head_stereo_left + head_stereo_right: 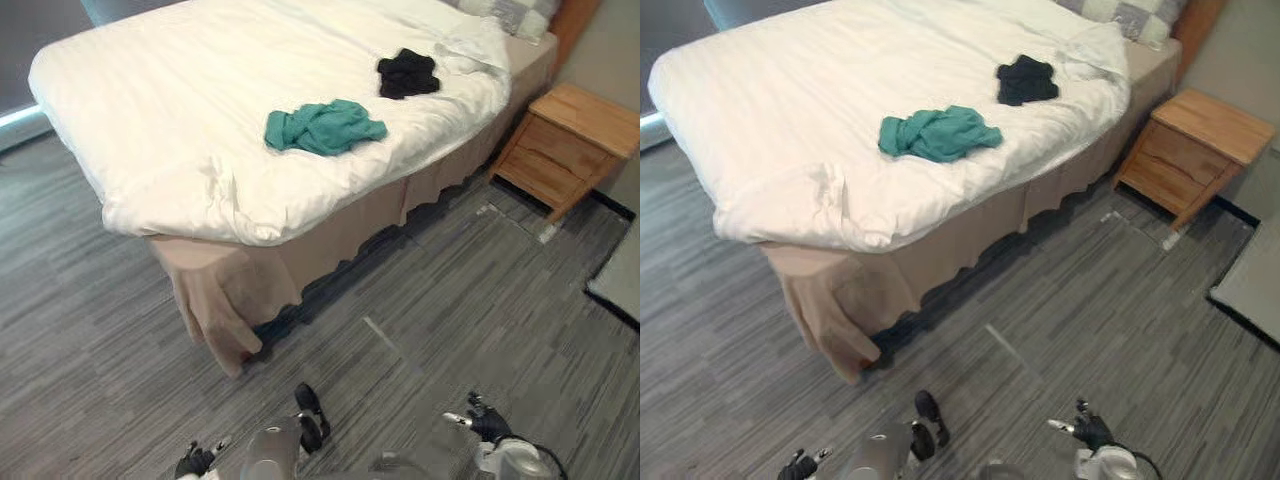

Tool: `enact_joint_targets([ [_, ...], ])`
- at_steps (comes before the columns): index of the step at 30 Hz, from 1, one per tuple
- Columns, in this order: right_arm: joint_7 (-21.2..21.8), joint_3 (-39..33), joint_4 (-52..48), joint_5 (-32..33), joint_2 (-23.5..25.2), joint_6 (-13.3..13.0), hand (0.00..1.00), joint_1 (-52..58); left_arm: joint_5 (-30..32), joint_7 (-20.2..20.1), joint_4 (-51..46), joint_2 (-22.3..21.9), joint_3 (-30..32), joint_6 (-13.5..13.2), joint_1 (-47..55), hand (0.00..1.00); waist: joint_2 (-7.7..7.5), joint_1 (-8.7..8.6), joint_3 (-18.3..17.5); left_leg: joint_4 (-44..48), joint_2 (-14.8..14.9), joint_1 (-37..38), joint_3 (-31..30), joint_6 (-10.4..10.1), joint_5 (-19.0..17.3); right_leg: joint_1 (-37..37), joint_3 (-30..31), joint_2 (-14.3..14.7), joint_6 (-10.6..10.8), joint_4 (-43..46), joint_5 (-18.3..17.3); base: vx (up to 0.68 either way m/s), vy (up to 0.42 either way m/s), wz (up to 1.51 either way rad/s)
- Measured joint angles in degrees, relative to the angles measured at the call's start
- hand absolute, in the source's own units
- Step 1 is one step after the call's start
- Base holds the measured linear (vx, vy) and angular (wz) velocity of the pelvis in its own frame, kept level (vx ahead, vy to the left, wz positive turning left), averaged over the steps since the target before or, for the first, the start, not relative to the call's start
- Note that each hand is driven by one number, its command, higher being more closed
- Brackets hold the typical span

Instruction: Tidy the bed and pick cloth on bed and put in laundry

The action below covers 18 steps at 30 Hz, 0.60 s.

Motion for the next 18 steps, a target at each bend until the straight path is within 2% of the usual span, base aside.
enact_joint_targets([
  [2,-1.2,0.2,0.1,1.8,1.8,0.2,0.0,1.1,0.0,0.0,-0.2,1.5,0.2,-0.5,-1.1,0.0,-2.23,-0.04,-0.2,-0.1,0.5,0.9,-6.9,-2.8,-1.4,-2.7,8.2,-1.4,2.0,-15.3,8.8,0.46,-0.316,1.49],
  [3,-1.4,0.2,0.4,2.2,2.3,0.5,0.0,1.3,0.0,-0.1,-0.3,1.9,0.5,-0.8,-1.2,0.0,-2.84,0.08,-0.2,0.4,0.6,1.0,-8.5,-3.7,-2.1,-3.6,10.2,-1.9,2.4,-16.7,10.5,0.46,-0.392,1.45],
  [4,-1.8,0.7,1.1,3.3,3.0,0.9,0.0,1.3,-0.1,-0.1,-0.1,2.3,1.2,-0.9,-0.7,0.0,-3.73,0.43,-0.1,1.3,1.2,1.9,-11.6,-5.6,-3.5,-3.9,14.1,-2.1,2.3,-18.3,13.3,0.37,-0.34,1.17],
  [5,-2.0,1.2,1.1,3.5,3.4,1.2,0.0,1.9,-0.1,-0.2,-0.3,2.4,1.7,-1.0,-0.2,0.0,-4.18,0.48,-0.2,2.1,1.5,1.9,-12.8,-6.6,-4.3,-3.7,15.6,-2.1,1.8,-18.2,14.8,0.49,-0.462,1.63],
  [6,-2.1,3.0,1.1,4.3,4.2,1.9,0.0,3.2,-0.8,-0.3,-1.2,2.6,3.9,-1.4,1.9,0.0,-6.0,0.59,-1.1,4.2,2.0,3.0,-15.7,-9.5,-7.1,-2.7,17.6,-2.2,0.0,-16.0,19.0,0.5,-0.536,1.35],
  [7,-2.0,3.4,1.1,5.5,5.1,2.5,0.0,3.9,-1.1,-0.3,-1.9,3.3,5.5,-1.3,3.4,0.0,-8.15,0.72,-2.3,5.0,1.7,3.2,-16.4,-11.0,-8.6,-2.1,18.0,-2.9,-0.9,-15.1,22.9,0.52,-0.572,1.22],
  [8,-1.9,3.7,1.4,6.2,5.4,3.2,0.0,4.3,-1.7,-0.2,-1.7,3.6,7.2,-1.2,4.5,0.0,-9.26,1.96,-3.1,6.1,2.0,3.8,-16.3,-12.8,-10.3,-0.9,17.0,-3.2,0.1,-14.8,18.4,0.47,-0.539,0.4],
  [9,-1.7,4.2,1.5,6.5,4.0,4.3,0.0,2.4,-3.1,0.0,-1.1,1.4,8.4,-0.7,5.1,0.0,-5.4,3.26,-3.3,7.8,6.4,3.2,-15.3,-14.2,-11.0,0.1,15.2,0.6,-1.3,-15.8,18.7,0.31,-0.352,0.24],
  [10,-1.5,4.4,1.2,6.6,3.5,4.5,0.0,1.7,-3.4,-0.2,-1.0,0.7,8.2,-0.5,5.4,0.0,-5.06,3.05,-3.7,7.8,7.4,2.5,-14.3,-14.8,-10.5,0.7,14.0,1.3,-2.3,-16.8,18.0,0.31,-0.358,0.43],
  [11,-1.2,4.3,1.0,6.6,1.7,5.0,0.0,0.3,-3.6,0.0,-0.6,-1.1,7.7,0.1,5.2,0.0,-2.67,2.66,-3.4,6.7,9.5,2.5,-12.6,-15.6,-9.3,1.1,11.7,2.7,-3.1,-17.3,17.5,0.21,-0.242,0.7],
  [12,-1.2,4.3,1.2,6.6,0.7,5.4,0.0,-0.7,-3.6,0.0,-0.5,-2.1,7.7,0.4,4.9,0.0,-1.81,2.64,-3.2,5.2,10.2,2.6,-11.1,-16.4,-7.6,1.1,10.6,2.9,-4.0,-17.3,16.9,0.25,-0.326,0.8],
  [13,-1.2,4.1,1.2,6.7,-0.5,6.2,0.0,-1.2,-3.0,0.2,-0.5,-3.4,7.7,0.9,4.8,0.0,-1.15,2.58,-3.2,2.6,10.3,2.9,-7.7,-16.3,-3.9,1.3,9.1,2.8,-4.9,-17.3,16.4,0.21,-0.264,0.67],
  [15,-1.3,2.0,1.7,7.2,-0.6,7.1,0.0,-0.8,-2.1,1.7,-0.5,-3.8,7.7,1.6,5.0,0.0,-1.26,2.04,-2.9,-1.0,10.1,4.9,-3.7,-14.9,0.4,3.1,7.1,2.6,-6.1,-17.5,15.6,0.15,-0.197,0.58],
  [16,-1.5,0.8,1.7,7.8,-0.6,7.6,0.0,0.0,-2.1,3.1,-0.5,-3.8,7.9,1.6,5.0,0.0,-0.8,1.79,-3.1,-3.4,9.9,6.2,-1.7,-14.8,2.7,4.4,5.8,2.6,-6.4,-18.1,15.3,0.06,-0.1,0.4],
  [18,-1.8,-1.0,1.6,7.9,-0.8,8.2,0.0,0.4,-1.8,4.6,-0.6,-3.7,9.6,1.1,4.8,0.0,-0.67,0.65,-3.2,-4.7,9.7,6.7,-0.6,-14.6,3.6,5.6,4.5,2.6,-6.3,-19.7,15.2,0.03,-0.057,0.39],
])
